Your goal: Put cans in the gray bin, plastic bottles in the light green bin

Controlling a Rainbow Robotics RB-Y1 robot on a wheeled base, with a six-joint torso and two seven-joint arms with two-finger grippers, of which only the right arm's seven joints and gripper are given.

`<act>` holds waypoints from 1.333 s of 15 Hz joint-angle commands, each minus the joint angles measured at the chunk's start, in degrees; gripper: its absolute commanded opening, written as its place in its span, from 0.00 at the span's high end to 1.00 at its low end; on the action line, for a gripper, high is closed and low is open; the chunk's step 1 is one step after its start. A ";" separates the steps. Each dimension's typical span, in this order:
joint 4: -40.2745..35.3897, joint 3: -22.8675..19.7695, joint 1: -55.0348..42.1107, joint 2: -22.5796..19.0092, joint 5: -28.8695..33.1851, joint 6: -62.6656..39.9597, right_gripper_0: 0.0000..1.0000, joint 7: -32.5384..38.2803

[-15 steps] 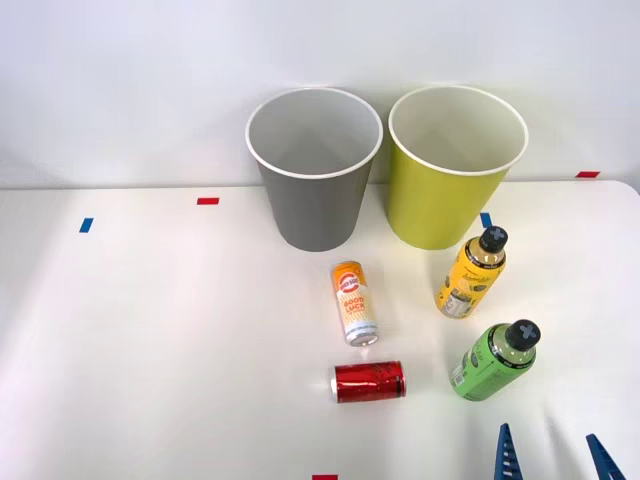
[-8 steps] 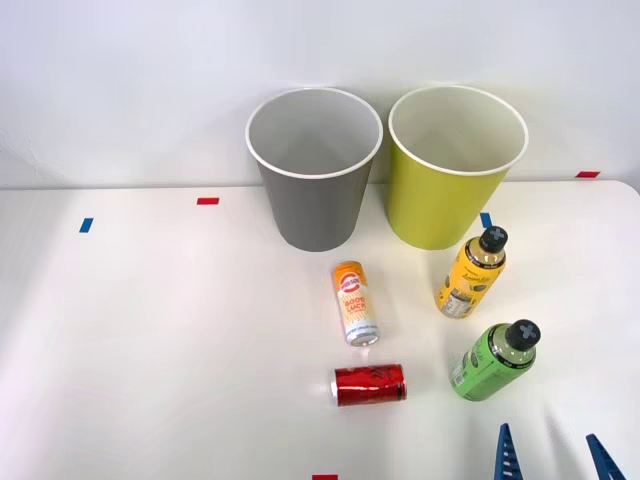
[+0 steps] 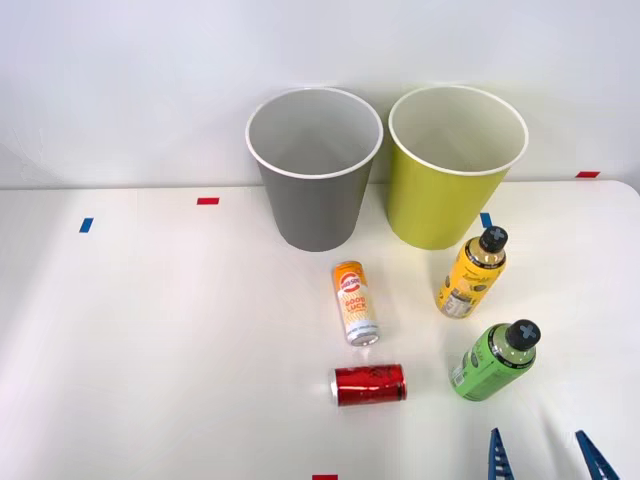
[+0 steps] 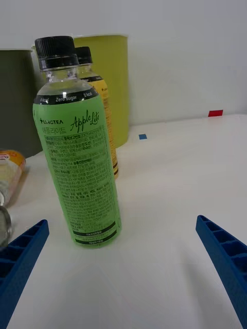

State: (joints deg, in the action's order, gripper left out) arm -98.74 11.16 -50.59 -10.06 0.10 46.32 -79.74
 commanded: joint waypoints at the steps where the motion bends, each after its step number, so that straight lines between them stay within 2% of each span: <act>1: -0.05 2.47 4.10 -5.68 -2.13 1.67 0.00 -1.11; 2: -0.05 3.96 5.94 -8.14 -3.97 1.93 0.00 -1.47; 5: -0.05 7.48 10.78 -12.18 -8.54 1.85 0.00 -3.22; 8: -0.05 7.83 14.21 -14.11 -11.88 0.97 0.00 -4.72; 11: -0.05 8.09 17.11 -14.38 -13.38 -2.11 0.00 -6.39; 15: -0.05 10.73 18.78 -15.70 -14.69 -2.72 0.00 -8.67; 16: -0.05 10.73 19.04 -15.70 -15.22 -2.72 0.00 -11.93; 20: -0.05 13.19 20.36 -15.43 -24.19 -3.69 0.00 -21.59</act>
State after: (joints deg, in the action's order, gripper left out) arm -98.78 23.93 -30.76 -25.67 -22.34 42.85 -98.85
